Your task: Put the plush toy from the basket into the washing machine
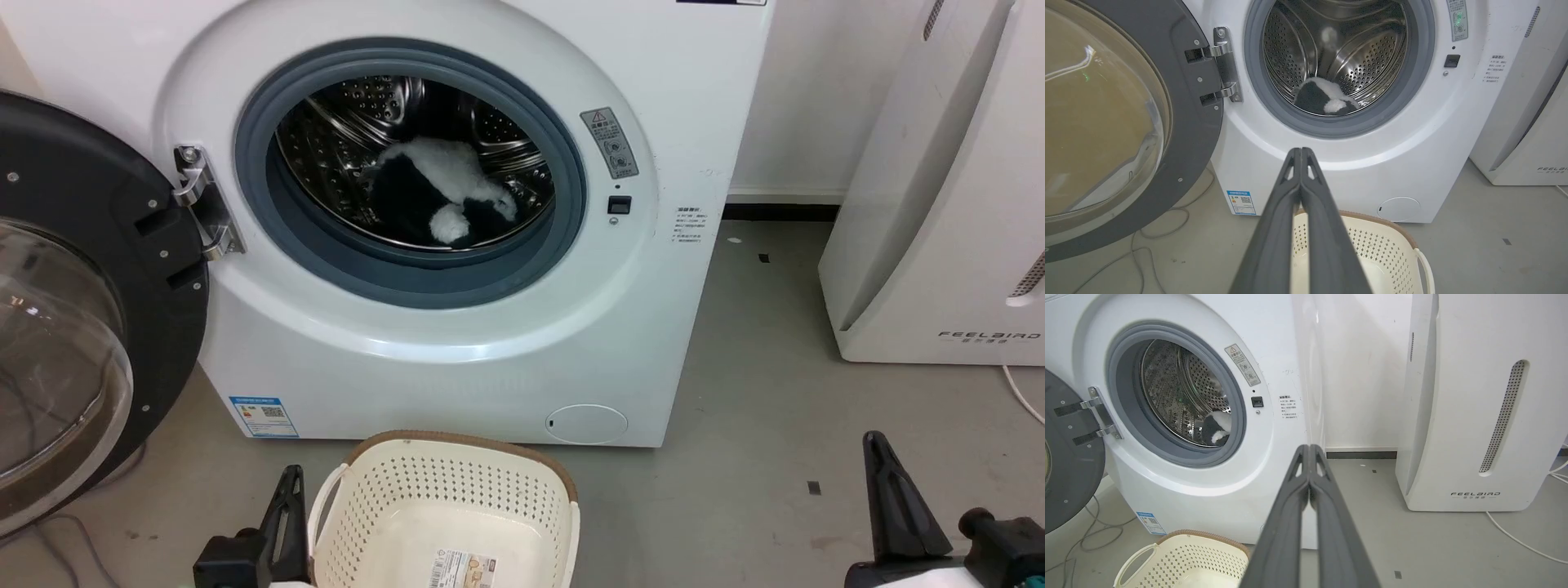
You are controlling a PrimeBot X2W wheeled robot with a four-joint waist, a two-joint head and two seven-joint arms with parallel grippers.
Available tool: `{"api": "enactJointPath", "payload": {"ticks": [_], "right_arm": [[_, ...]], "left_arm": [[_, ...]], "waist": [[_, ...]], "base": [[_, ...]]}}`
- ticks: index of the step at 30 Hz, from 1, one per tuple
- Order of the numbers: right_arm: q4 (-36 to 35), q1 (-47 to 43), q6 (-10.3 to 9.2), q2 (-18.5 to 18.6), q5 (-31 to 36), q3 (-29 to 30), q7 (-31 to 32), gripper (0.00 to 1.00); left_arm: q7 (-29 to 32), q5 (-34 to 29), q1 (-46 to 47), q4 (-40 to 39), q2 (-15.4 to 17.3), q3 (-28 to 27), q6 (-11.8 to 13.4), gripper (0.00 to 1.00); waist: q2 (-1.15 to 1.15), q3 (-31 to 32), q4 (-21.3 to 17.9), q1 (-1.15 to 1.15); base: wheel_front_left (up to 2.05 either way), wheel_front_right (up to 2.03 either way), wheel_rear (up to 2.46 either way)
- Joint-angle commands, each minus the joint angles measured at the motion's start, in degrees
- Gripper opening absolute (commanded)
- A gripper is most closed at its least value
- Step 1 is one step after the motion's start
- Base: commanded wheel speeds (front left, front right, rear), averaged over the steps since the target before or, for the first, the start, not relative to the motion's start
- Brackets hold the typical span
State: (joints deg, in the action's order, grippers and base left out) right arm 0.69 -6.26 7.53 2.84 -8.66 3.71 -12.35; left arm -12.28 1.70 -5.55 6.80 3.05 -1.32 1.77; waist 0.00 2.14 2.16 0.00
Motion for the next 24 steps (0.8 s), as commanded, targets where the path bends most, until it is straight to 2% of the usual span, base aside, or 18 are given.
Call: {"api": "enactJointPath", "payload": {"ticks": [1,24], "right_arm": [[-0.1,1.0,-0.01,0.0,0.5,-0.1,0.4,0.00],[-0.2,2.2,-0.02,0.0,2.3,-1.0,3.1,0.00]], "left_arm": [[0.4,-0.3,0.9,-0.5,0.0,0.0,-0.3,0.00],[3.1,-0.6,1.9,-1.9,-0.1,0.3,-0.6,0.00]], "waist": [[0.00,0.0,0.0,0.00],[0.00,-0.5,-0.5,0.00]], "base": [[0.00,0.00,0.00],[0.00,0.00,0.00]]}}
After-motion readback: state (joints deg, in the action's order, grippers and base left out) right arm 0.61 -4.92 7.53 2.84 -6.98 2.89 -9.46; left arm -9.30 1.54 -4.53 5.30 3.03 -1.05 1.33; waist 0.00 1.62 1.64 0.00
